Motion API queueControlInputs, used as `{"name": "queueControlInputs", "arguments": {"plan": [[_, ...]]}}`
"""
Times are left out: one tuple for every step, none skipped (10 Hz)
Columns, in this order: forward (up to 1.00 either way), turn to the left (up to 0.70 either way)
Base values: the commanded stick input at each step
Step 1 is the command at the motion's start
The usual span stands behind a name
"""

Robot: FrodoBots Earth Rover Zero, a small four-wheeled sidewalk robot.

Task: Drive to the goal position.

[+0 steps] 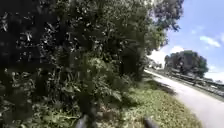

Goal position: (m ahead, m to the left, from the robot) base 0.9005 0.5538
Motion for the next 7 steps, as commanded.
{"name": "queueControlInputs", "arguments": {"plan": [[0.33,0.0],[0.0,0.0],[0.0,0.0],[0.0,0.0],[0.0,0.0],[0.0,0.0],[0.0,0.0]]}}
